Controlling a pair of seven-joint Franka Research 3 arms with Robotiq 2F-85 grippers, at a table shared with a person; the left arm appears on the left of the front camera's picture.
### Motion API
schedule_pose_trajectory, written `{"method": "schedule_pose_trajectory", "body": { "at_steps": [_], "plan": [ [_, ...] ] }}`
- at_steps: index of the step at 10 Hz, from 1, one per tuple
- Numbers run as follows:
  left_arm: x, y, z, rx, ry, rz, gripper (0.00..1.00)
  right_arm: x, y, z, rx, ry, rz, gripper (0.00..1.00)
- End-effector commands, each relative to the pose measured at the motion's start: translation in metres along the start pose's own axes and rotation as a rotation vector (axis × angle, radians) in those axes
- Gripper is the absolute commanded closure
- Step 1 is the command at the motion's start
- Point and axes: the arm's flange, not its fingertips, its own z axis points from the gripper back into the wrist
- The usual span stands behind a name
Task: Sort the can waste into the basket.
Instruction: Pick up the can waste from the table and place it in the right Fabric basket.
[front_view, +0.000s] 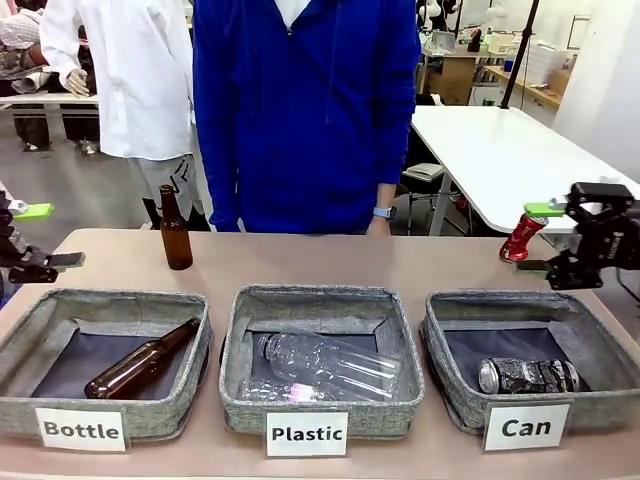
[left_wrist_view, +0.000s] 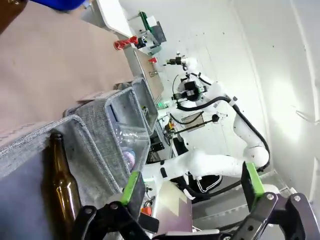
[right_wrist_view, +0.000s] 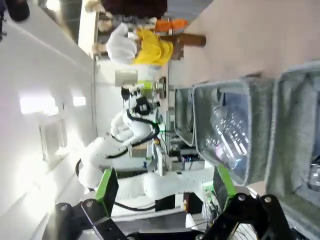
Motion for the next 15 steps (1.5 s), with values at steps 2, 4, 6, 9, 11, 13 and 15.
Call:
{"method": "schedule_pose_trajectory", "body": {
  "at_steps": [2,4,6,9,11,13,15],
  "plan": [
    [-0.004,-0.007,0.006,-0.048,0.0,0.004,0.0,-0.006,0.01,-0.025,-0.007,0.056,0.013,0.0],
    [-0.004,-0.007,0.006,-0.048,0.0,0.004,0.0,-0.006,0.01,-0.025,-0.007,0.056,0.013,0.0],
    [-0.004,-0.007,0.006,-0.048,0.0,0.004,0.0,-0.006,0.01,-0.025,-0.007,0.056,0.013,0.0],
    [-0.004,-0.007,0.006,-0.048,0.0,0.004,0.0,-0.006,0.01,-0.025,-0.007,0.056,0.013,0.0],
    [-0.004,-0.007,0.006,-0.048,0.0,0.004,0.0,-0.006,0.01,-0.025,-0.007,0.056,0.013,0.0],
    [-0.004,-0.007,0.006,-0.048,0.0,0.004,0.0,-0.004,0.006,-0.023,-0.016,0.066,0.019,0.0],
    [-0.004,-0.007,0.006,-0.048,0.0,0.004,0.0,-0.013,0.026,-0.067,-0.717,-0.055,0.089,0.0]
  ]
}}
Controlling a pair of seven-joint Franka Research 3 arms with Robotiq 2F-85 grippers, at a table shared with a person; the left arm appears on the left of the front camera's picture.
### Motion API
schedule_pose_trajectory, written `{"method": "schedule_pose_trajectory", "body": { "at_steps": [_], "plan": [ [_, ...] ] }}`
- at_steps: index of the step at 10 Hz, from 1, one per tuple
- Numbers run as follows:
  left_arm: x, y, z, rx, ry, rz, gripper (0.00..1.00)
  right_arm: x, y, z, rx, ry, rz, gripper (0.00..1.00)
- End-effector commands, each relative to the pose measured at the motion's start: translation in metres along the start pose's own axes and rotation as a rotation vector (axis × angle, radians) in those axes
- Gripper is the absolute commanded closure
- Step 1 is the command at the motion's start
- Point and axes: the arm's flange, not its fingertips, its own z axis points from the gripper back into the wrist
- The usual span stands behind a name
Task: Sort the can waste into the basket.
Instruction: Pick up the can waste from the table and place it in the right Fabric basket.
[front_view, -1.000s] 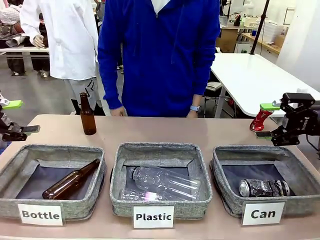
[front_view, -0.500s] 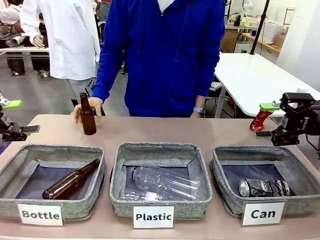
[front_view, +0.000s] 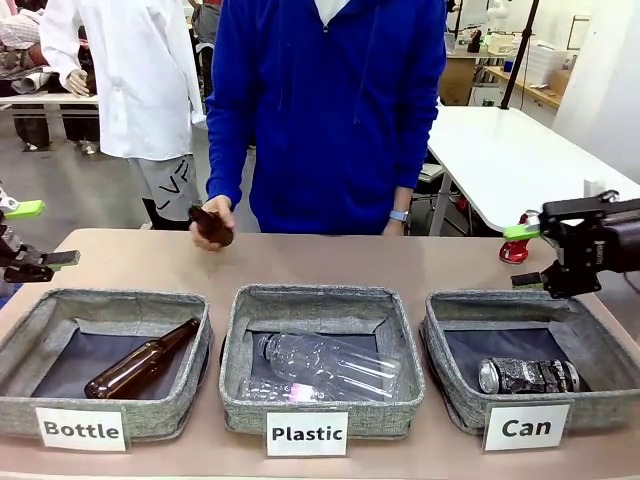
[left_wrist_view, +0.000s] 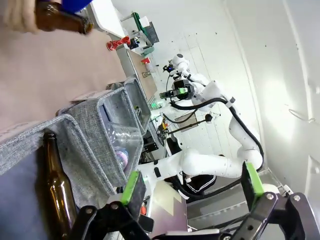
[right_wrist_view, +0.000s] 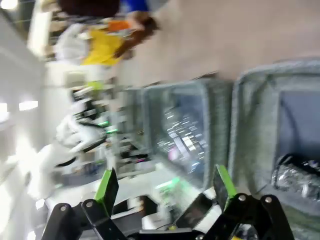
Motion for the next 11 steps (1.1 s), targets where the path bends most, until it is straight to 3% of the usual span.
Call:
{"method": "schedule_pose_trajectory", "body": {
  "at_steps": [1,2,4,5,6,7,8,10,11],
  "plan": [
    [-0.001,-0.003,0.002,-0.012,-0.002,0.002,0.0,-0.004,0.038,-0.033,-0.746,-0.198,-0.014,0.0],
    [-0.001,-0.003,0.002,-0.012,-0.002,0.002,0.0,0.003,0.049,-0.032,-1.001,-0.356,-0.012,0.0],
    [-0.001,-0.003,0.002,-0.012,-0.002,0.002,0.0,0.006,0.058,-0.022,-1.429,-0.449,0.008,0.0],
    [-0.001,-0.003,0.002,-0.012,-0.002,0.002,0.0,0.003,0.057,-0.014,-1.5,-0.435,0.008,0.0],
    [-0.001,-0.003,0.002,-0.012,-0.002,0.002,0.0,0.003,0.049,0.0,-1.488,-0.442,-0.051,0.0],
    [-0.001,-0.003,0.002,-0.012,-0.002,0.002,0.0,0.003,0.038,0.021,-1.343,-0.47,-0.135,0.0],
    [-0.001,-0.003,0.002,-0.012,-0.002,0.002,0.0,0.021,0.059,-0.012,-0.873,-0.402,0.203,0.0],
    [-0.001,-0.003,0.002,-0.012,-0.002,0.002,0.0,0.021,0.059,-0.012,-0.873,-0.402,0.203,0.0],
    [-0.001,-0.003,0.002,-0.012,-0.002,0.002,0.0,0.027,0.048,0.002,-1.005,-0.447,0.146,0.0]
  ]
}}
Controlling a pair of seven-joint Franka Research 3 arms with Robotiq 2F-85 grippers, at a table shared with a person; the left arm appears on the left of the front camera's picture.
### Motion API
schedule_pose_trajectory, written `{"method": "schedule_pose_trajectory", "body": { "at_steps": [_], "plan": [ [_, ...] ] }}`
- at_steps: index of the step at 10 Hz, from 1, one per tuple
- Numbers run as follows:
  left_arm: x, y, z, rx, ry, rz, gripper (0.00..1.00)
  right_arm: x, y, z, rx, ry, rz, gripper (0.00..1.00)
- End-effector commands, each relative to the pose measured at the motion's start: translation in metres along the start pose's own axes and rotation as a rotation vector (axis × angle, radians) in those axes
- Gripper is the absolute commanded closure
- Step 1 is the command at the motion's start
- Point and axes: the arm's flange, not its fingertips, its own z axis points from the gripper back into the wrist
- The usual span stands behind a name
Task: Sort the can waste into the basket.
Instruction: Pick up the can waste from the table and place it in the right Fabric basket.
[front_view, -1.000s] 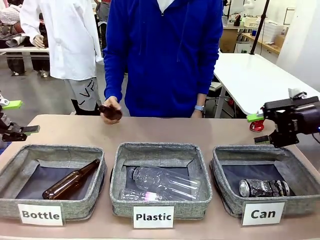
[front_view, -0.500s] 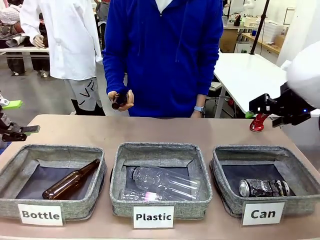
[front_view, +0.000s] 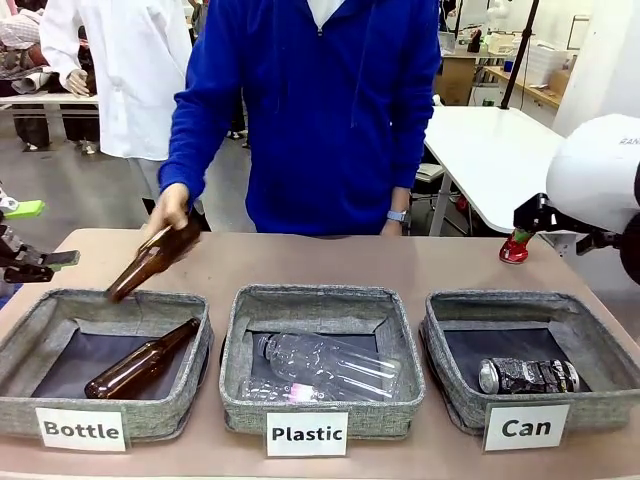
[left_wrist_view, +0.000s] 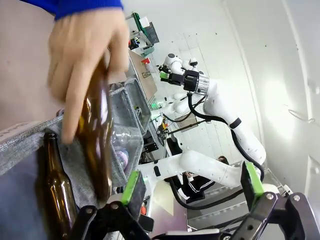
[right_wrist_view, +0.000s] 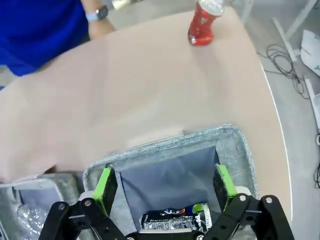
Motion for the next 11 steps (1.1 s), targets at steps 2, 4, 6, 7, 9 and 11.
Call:
{"method": "schedule_pose_trajectory", "body": {
  "at_steps": [2,4,6,7,9,11],
  "plan": [
    [0.002,-0.041,0.067,0.088,-0.087,-0.086,0.0,0.035,-0.055,-0.019,0.015,0.017,-0.059,0.0],
    [-0.008,-0.07,0.159,0.237,-0.09,-0.067,0.0,0.075,-0.103,-0.039,0.032,-0.032,-0.079,0.0],
    [-0.022,-0.073,0.178,0.225,-0.095,-0.068,0.0,0.102,-0.165,-0.067,0.021,0.043,-0.063,0.0],
    [-0.028,-0.063,0.176,0.246,-0.061,-0.041,0.0,0.114,-0.206,-0.086,0.157,0.066,0.05,0.0],
    [-0.026,-0.057,0.168,0.247,-0.016,-0.023,0.0,0.122,-0.24,-0.105,0.428,0.075,0.121,0.0],
    [-0.022,-0.061,0.158,0.249,-0.011,-0.029,0.0,0.117,-0.194,-0.079,0.208,0.035,0.049,0.0]
  ]
}}
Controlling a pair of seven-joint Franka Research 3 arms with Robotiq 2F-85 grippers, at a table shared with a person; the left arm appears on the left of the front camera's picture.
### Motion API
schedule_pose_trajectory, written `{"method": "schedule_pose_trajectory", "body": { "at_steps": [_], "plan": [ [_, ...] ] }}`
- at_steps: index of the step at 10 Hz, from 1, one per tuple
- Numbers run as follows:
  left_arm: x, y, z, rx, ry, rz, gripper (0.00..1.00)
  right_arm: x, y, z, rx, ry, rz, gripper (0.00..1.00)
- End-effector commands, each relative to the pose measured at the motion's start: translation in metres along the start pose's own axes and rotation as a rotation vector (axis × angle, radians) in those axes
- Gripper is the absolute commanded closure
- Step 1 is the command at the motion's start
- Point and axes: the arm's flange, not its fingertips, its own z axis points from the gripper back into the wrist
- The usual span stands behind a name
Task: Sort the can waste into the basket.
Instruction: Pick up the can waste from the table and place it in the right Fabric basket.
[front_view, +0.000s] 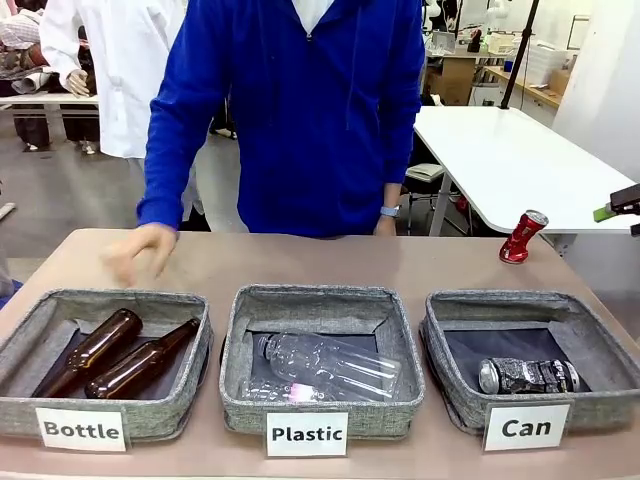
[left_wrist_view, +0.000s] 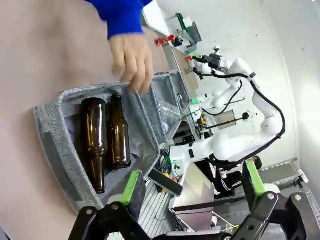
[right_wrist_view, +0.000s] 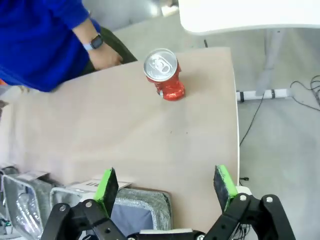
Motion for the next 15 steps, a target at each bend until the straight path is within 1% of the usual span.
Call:
{"method": "schedule_pose_trajectory", "body": {
  "at_steps": [1,2,3,4,5,6,7,9,10,11,12,13,14,15],
  "plan": [
    [-0.004,-0.012,-0.011,-0.001,0.003,-0.031,0.0,-0.003,0.007,-0.004,-0.136,0.023,-0.035,0.0],
    [-0.006,-0.015,-0.029,0.002,0.015,-0.052,0.0,-0.003,0.007,-0.004,-0.136,0.023,-0.035,0.0],
    [-0.007,-0.017,-0.053,-0.03,0.035,-0.067,0.0,0.0,0.001,-0.002,-0.033,0.002,-0.003,0.0],
    [-0.011,-0.019,-0.082,-0.057,0.091,-0.081,0.0,0.006,-0.005,-0.01,0.131,0.028,0.139,0.0],
    [-0.016,-0.021,-0.111,-0.093,0.166,-0.072,0.0,0.01,-0.017,-0.021,0.215,0.016,0.238,0.0],
    [-0.019,-0.02,-0.141,-0.106,0.247,-0.061,0.0,0.009,-0.028,-0.035,0.313,0.031,0.354,0.0],
    [-0.019,-0.019,-0.167,-0.095,0.303,-0.06,0.0,0.009,-0.039,-0.05,0.305,0.054,0.374,0.0],
    [-0.016,-0.02,-0.213,-0.038,0.404,-0.088,0.0,0.003,-0.049,-0.07,0.356,0.014,0.456,0.0],
    [-0.012,-0.02,-0.237,-0.004,0.422,-0.124,0.0,0.001,-0.058,-0.081,0.379,-0.02,0.492,0.0],
    [-0.005,-0.023,-0.253,0.025,0.358,-0.146,0.0,-0.004,-0.071,-0.093,0.403,-0.059,0.513,0.0],
    [-0.016,-0.016,-0.227,-0.041,0.423,-0.083,0.0,-0.006,-0.081,-0.1,0.403,-0.129,0.47,0.0],
    [-0.016,-0.016,-0.227,-0.041,0.423,-0.083,0.0,-0.007,-0.068,-0.097,0.359,-0.093,0.301,0.0],
    [-0.016,-0.016,-0.227,-0.041,0.423,-0.083,0.0,-0.011,-0.072,-0.094,0.369,-0.037,0.473,0.0],
    [-0.016,-0.016,-0.227,-0.041,0.423,-0.083,0.0,-0.011,-0.072,-0.094,0.369,-0.037,0.473,0.0]
  ]
}}
